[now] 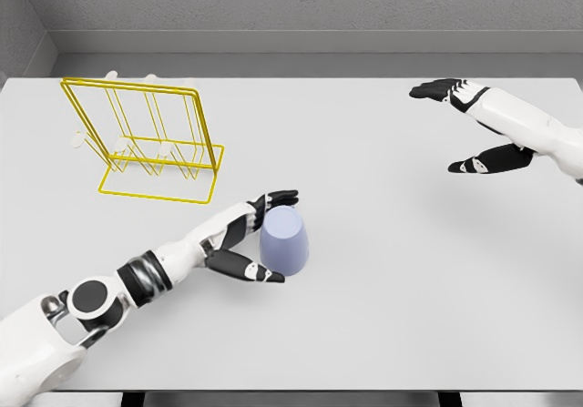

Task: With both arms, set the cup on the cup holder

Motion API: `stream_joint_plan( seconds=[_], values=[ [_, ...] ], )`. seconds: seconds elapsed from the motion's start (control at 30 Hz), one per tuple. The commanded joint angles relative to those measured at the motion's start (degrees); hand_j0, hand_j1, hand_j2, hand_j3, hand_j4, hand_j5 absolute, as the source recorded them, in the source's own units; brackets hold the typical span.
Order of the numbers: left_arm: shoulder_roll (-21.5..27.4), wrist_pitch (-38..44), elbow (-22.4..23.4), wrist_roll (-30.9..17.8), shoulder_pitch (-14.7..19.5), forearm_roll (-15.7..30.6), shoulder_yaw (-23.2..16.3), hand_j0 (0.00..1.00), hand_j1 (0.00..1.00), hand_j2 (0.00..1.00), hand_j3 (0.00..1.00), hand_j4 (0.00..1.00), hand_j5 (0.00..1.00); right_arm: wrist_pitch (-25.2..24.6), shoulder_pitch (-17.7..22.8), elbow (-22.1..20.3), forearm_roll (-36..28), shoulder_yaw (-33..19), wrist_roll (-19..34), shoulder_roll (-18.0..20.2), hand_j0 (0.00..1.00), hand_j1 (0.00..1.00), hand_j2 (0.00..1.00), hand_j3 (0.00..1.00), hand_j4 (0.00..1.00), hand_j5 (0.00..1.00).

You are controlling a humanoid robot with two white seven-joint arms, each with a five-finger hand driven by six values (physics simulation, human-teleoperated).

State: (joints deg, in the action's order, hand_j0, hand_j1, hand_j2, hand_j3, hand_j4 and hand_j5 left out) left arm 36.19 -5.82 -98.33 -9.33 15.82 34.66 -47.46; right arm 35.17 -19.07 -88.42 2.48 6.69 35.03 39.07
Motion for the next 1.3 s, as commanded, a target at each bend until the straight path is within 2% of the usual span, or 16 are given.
stream_joint_plan(
  seconds=[0.0,0.27,0.57,0.63,0.67,0.7,0.87,1.27],
  values=[
    [-0.2,0.0,0.6,0.0,0.0,0.2,0.0,1.00,1.00,1.00,1.00,1.00,1.00,-0.2,0.0,0.1,-0.5,0.0,0.0,0.0,1.00,1.00,1.00,1.00,1.00,1.00],
    [-1.6,0.0,3.1,0.0,0.4,0.1,-0.2,1.00,1.00,1.00,1.00,1.00,1.00,-0.2,0.0,0.1,-0.5,-0.1,0.0,0.0,1.00,1.00,1.00,1.00,1.00,1.00],
    [-2.4,-0.1,3.7,0.0,0.4,0.2,-0.9,1.00,1.00,1.00,1.00,1.00,1.00,-0.2,0.1,0.1,-0.5,-0.1,0.0,0.0,1.00,1.00,1.00,1.00,1.00,1.00],
    [-3.0,-0.1,3.8,0.0,0.4,0.3,-0.9,0.90,0.90,0.90,0.90,0.90,0.90,-0.2,0.1,0.2,-0.5,-0.1,0.0,0.0,1.00,1.00,1.00,1.00,1.00,1.00],
    [-3.1,-0.1,4.3,0.0,0.4,0.4,-0.8,0.79,0.79,0.79,0.79,0.79,0.79,-0.2,0.1,0.1,-0.5,-0.1,0.0,0.0,1.00,1.00,1.00,1.00,1.00,1.00],
    [-3.1,-0.2,4.4,0.0,0.4,0.6,-0.8,0.73,0.73,0.73,0.73,0.73,0.73,-0.2,0.1,0.1,-0.5,-0.1,0.0,0.0,1.00,1.00,1.00,1.00,1.00,1.00],
    [-3.1,-0.4,4.6,0.0,0.5,0.7,-0.7,0.61,0.61,0.61,0.61,0.61,0.61,-0.2,0.1,0.1,-0.5,-0.1,0.0,0.0,1.00,1.00,1.00,1.00,1.00,1.00],
    [-3.5,-0.7,3.8,0.0,0.6,1.5,0.9,0.62,0.62,0.62,0.62,0.62,0.62,-0.2,0.1,0.2,-0.5,-0.1,0.0,0.1,1.00,1.00,1.00,1.00,1.00,1.00]
  ],
)
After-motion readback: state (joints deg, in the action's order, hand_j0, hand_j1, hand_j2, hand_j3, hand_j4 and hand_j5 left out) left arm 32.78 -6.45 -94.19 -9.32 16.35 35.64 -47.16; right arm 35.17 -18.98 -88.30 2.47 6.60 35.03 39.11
